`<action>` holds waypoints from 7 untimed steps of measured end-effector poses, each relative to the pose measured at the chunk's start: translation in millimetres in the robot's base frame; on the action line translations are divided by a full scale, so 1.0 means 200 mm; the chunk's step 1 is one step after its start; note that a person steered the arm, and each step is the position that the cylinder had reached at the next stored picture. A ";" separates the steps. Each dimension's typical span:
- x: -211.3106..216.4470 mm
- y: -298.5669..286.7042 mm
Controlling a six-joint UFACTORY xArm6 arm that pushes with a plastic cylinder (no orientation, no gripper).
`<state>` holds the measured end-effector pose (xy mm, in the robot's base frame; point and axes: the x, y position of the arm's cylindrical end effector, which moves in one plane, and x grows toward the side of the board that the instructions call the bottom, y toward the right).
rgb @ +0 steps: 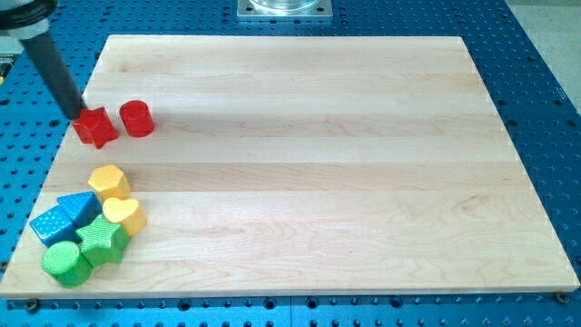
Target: Move the red circle slightly down
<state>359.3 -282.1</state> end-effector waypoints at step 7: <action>0.38 0.64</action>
<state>435.0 -153.3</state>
